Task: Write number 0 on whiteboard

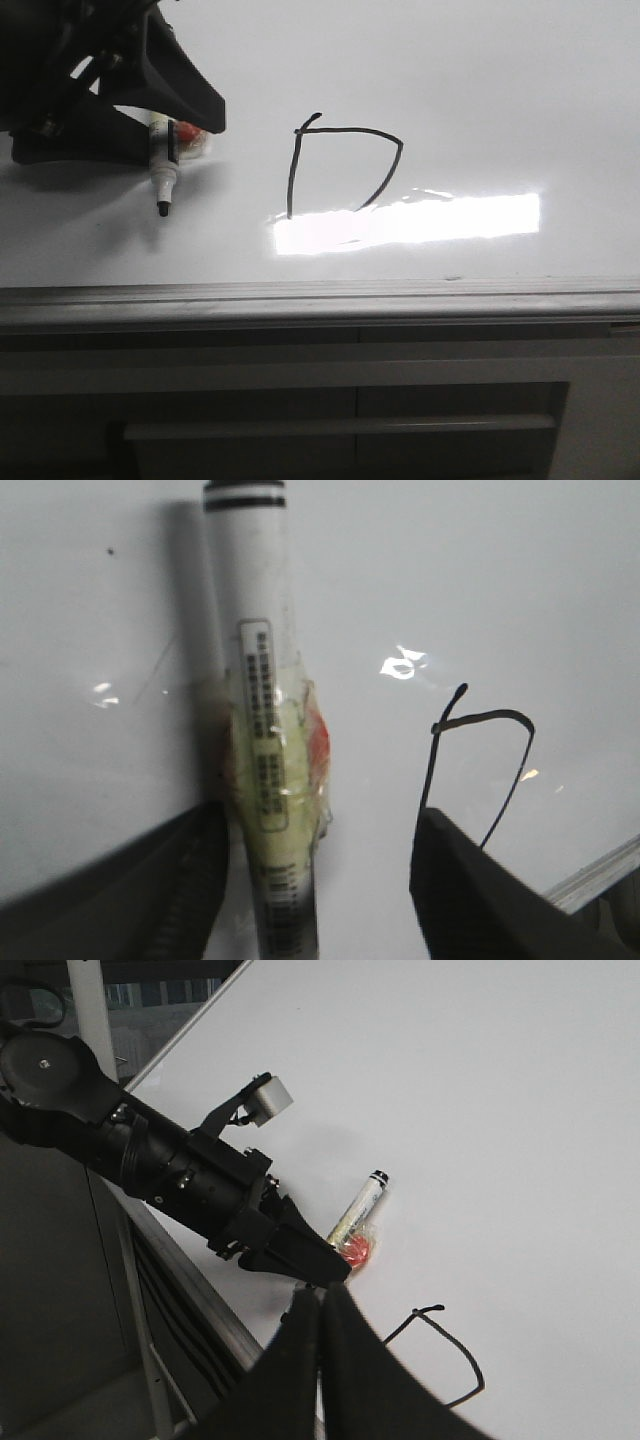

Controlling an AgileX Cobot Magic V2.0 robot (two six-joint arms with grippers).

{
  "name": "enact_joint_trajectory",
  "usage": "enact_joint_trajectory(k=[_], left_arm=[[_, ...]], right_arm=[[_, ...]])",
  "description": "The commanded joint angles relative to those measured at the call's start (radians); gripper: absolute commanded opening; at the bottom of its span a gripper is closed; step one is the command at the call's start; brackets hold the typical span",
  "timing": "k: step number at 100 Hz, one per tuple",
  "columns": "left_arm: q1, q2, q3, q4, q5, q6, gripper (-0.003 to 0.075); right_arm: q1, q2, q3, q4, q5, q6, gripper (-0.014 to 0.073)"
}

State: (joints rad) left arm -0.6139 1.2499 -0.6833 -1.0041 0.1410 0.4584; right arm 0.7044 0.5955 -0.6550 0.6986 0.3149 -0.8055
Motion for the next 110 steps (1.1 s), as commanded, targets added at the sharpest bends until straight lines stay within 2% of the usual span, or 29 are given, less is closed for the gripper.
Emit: enact_joint_trajectory(k=[1, 11, 33, 51, 70, 75, 88, 95, 110], left_arm=[[0.014, 0.007, -0.007, 0.015, -0.103, -0.004, 0.0529], [0.014, 0.001, -0.007, 0.015, -0.066, -0.004, 0.0594], [0.014, -0.111, -0.007, 0.045, -0.032, -0.004, 0.0576], [0.014, -0.273, -0.001, 0.087, -0.019, -0.004, 0.0437], [0.014, -0.457, 0.000, 0.213, 0.007, -0.004, 0.0318], [0.014, -0.511, 0.000, 0.269, 0.045, -0.004, 0.0253], [0.014, -0.622, 0.006, 0.438, 0.162, -0.004, -0.0020], [0.014, -0.683, 0.033, 0.498, 0.184, -0.004, -0.0020], [0.014, -0.819, 0.126, 0.535, 0.184, -0.004, -0.0020]], right_arm=[[-0.008, 0.001, -0.025, 0.025, -0.062, 0.001, -0.0069], [-0.008, 0.001, -0.025, 0.027, -0.062, 0.001, -0.0069], [-0.008, 0.001, -0.025, 0.010, -0.086, 0.001, -0.0069], [-0.008, 0.001, -0.025, -0.029, -0.109, 0.001, -0.0069], [-0.008, 0.001, -0.025, -0.093, -0.108, 0.001, -0.0069], [-0.008, -0.001, -0.025, -0.108, -0.104, 0.001, -0.0069], [-0.008, -0.019, -0.003, -0.181, -0.104, 0.001, -0.0069], [-0.008, -0.045, 0.036, -0.191, -0.149, 0.001, -0.0069], [-0.008, -0.133, 0.172, -0.191, -0.347, 0.001, -0.0069]])
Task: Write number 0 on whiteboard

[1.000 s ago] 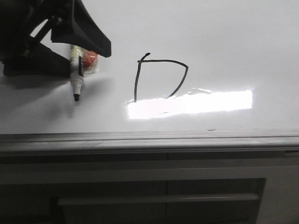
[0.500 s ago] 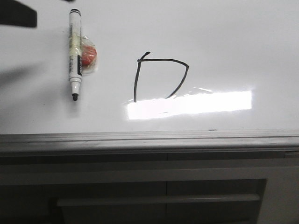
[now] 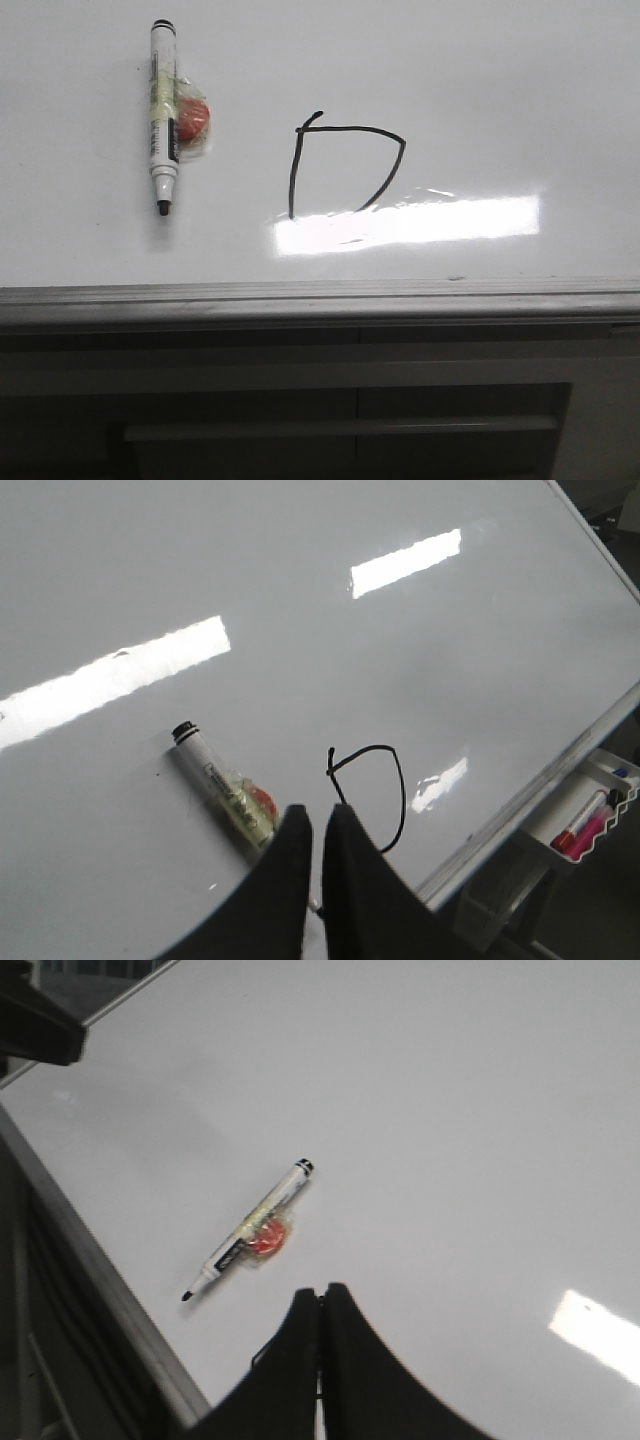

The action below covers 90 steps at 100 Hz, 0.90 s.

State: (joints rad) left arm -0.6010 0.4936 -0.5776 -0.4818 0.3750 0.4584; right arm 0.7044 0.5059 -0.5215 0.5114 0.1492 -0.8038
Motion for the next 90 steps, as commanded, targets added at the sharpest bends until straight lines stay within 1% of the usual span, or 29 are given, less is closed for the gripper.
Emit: enact_joint_trajectory(k=[1, 9, 25, 53, 80, 90], left_arm=[[0.001, -0.069, 0.025, 0.013, -0.050, -0.004, -0.0020], [0.001, -0.127, 0.070, 0.009, -0.050, -0.004, -0.0020], [0.001, -0.202, 0.133, 0.002, -0.050, -0.004, -0.0020], [0.001, -0.204, 0.175, 0.002, -0.050, -0.004, -0.0020], [0.001, -0.204, 0.177, 0.002, -0.050, -0.004, -0.0020], [0.003, -0.207, 0.188, 0.046, -0.070, -0.004, -0.0020]], right_arm=[[-0.008, -0.048, 0.052, -0.004, -0.191, -0.001, -0.0069], [-0.008, -0.099, 0.118, -0.004, -0.272, -0.001, -0.0069], [-0.008, -0.148, 0.182, -0.004, -0.277, -0.001, -0.0069], [-0.008, -0.150, 0.199, -0.004, -0.271, -0.001, -0.0069], [-0.008, -0.150, 0.199, -0.004, -0.271, -0.001, -0.0069], [-0.008, -0.150, 0.199, -0.004, -0.271, -0.001, -0.0069]])
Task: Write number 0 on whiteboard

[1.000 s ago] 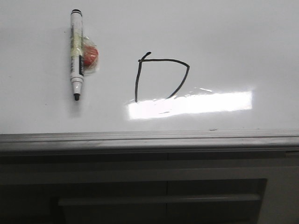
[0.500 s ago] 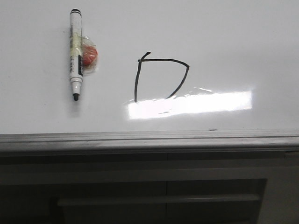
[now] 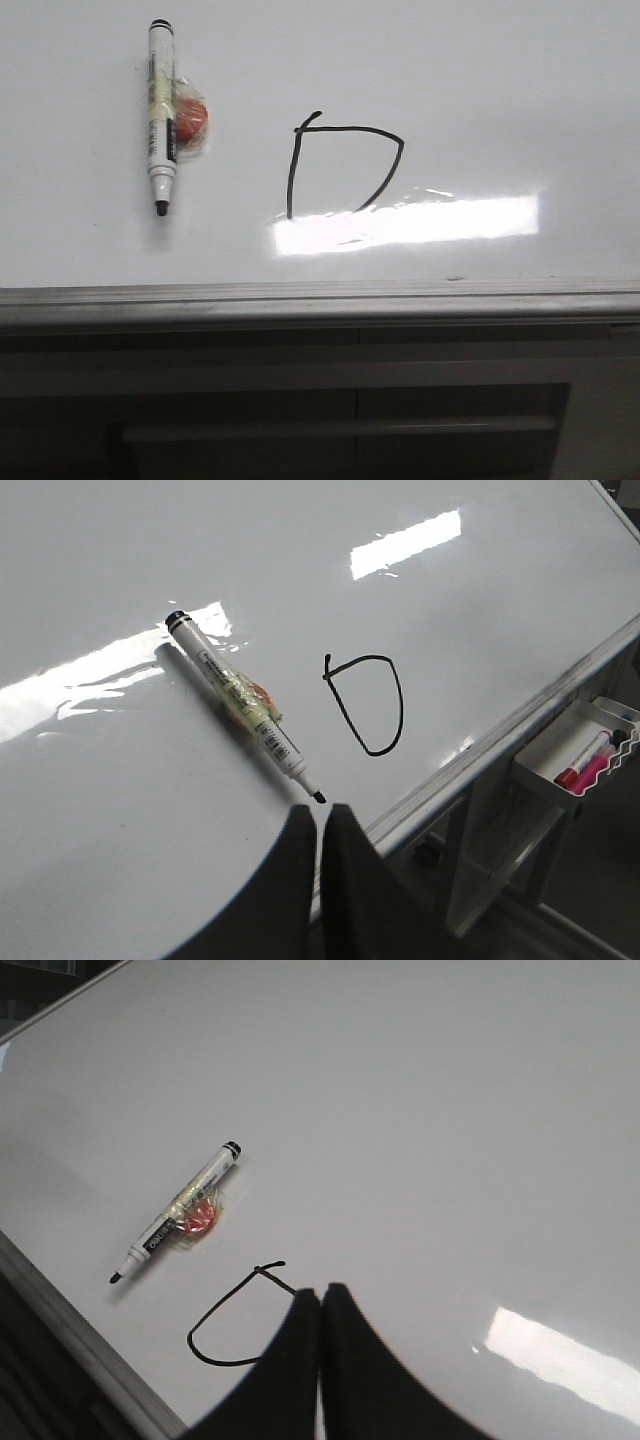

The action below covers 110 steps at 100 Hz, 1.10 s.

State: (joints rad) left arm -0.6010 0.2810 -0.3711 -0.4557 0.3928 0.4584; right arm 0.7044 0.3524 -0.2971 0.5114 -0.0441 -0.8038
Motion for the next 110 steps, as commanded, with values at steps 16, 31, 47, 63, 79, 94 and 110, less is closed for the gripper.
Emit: enact_joint_trajectory(k=[16, 31, 47, 63, 79, 94, 110], left_arm=[[0.082, -0.060, 0.101, 0.276, -0.236, -0.004, -0.0020], [0.239, -0.172, 0.285, 0.296, -0.360, -0.080, -0.0020], [0.393, -0.296, 0.408, 0.297, -0.325, -0.219, -0.0020], [0.489, -0.312, 0.406, 0.306, -0.120, -0.223, -0.0020], [0.518, -0.312, 0.406, 0.288, -0.111, -0.223, -0.0020], [0.522, -0.312, 0.406, 0.284, -0.111, -0.223, -0.0020], [0.522, -0.312, 0.406, 0.284, -0.111, -0.223, -0.0020]], right_arm=[[-0.008, 0.004, -0.025, -0.004, -0.078, -0.001, -0.0069], [-0.008, 0.004, -0.025, -0.004, -0.078, -0.001, -0.0069], [-0.008, 0.004, -0.025, -0.004, -0.078, -0.001, -0.0069], [-0.008, 0.004, -0.025, -0.004, -0.075, -0.001, -0.0069], [-0.008, 0.004, -0.025, -0.004, -0.077, -0.001, -0.0069], [-0.008, 0.004, -0.025, -0.004, -0.077, -0.001, -0.0069], [-0.008, 0.004, -0.025, -0.004, -0.077, -0.001, -0.0069]])
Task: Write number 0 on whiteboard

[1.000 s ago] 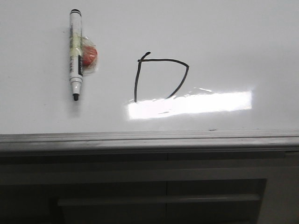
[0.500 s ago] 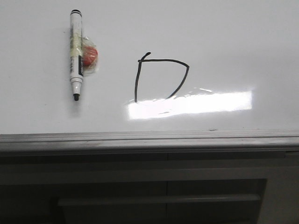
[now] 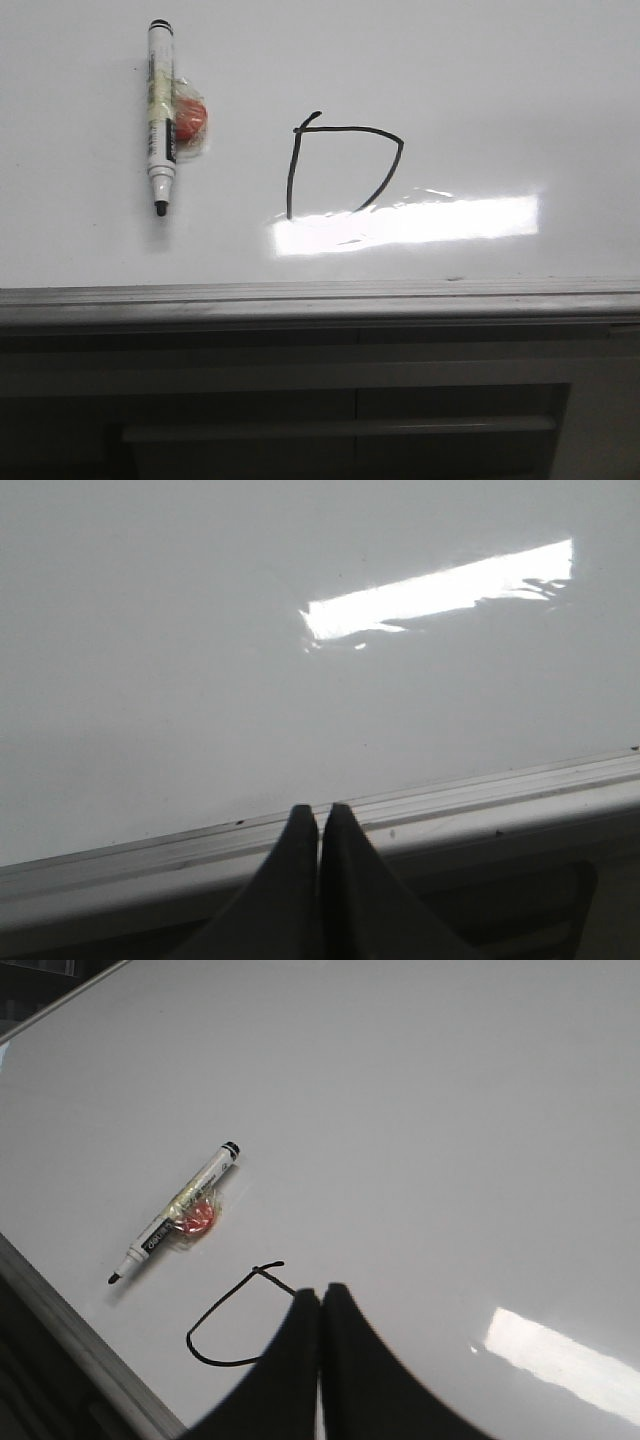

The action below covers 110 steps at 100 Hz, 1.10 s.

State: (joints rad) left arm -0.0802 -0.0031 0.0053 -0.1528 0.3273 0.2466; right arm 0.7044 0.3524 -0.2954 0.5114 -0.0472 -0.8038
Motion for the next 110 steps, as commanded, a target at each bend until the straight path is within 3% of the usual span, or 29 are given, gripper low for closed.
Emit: enact_joint_trajectory(k=[1, 55, 76, 81, 93, 98, 110], left_arm=[[0.001, -0.028, 0.030, -0.018, -0.046, -0.012, -0.0020], [0.001, -0.028, 0.030, -0.018, -0.046, -0.012, -0.0020], [0.001, -0.028, 0.030, -0.018, -0.046, -0.012, -0.0020], [0.001, -0.028, 0.030, -0.018, -0.046, -0.012, -0.0020], [0.001, -0.028, 0.030, -0.018, -0.046, -0.012, -0.0020], [0.001, -0.028, 0.030, -0.018, -0.046, -0.012, -0.0020], [0.001, -0.028, 0.030, -0.018, -0.047, -0.012, -0.0020]], right_arm=[[-0.008, 0.004, -0.027, -0.004, -0.074, -0.001, -0.0069], [-0.009, 0.004, -0.009, -0.002, -0.074, -0.001, -0.0069], [-0.010, 0.001, 0.112, -0.008, -0.234, 0.012, -0.0069], [-0.011, 0.001, 0.153, -0.067, -0.272, 0.087, -0.0069], [-0.073, 0.000, 0.245, -0.330, -0.289, 0.543, -0.0069], [-0.114, -0.008, 0.274, -0.430, -0.251, 0.668, -0.0069], [-0.211, -0.056, 0.321, -0.579, -0.122, 0.781, -0.0069]])
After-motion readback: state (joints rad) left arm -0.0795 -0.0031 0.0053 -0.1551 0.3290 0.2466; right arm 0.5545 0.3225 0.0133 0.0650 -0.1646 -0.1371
